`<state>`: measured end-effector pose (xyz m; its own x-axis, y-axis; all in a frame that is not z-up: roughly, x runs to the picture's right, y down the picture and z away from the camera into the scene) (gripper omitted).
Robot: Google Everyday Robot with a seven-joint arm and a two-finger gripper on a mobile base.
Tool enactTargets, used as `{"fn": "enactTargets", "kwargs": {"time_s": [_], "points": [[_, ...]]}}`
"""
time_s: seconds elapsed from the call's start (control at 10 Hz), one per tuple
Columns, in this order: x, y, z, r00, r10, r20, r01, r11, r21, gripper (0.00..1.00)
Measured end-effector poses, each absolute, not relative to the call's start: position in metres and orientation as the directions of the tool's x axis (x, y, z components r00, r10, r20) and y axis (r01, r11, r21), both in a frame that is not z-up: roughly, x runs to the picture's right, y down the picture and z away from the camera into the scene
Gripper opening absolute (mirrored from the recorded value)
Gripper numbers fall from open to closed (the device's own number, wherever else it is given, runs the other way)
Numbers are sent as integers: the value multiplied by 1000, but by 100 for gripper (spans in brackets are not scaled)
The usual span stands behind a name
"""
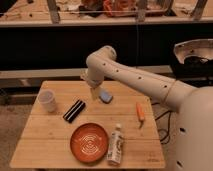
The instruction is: Push the eraser across the table
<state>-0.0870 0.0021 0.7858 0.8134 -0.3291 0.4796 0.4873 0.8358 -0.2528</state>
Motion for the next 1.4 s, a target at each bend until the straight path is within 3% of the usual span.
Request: {"fn": "enactTargets", "kwargs": {"time_s": [1.4], "points": [[-93, 7, 792, 798, -315, 515, 504, 817, -281, 80]]}}
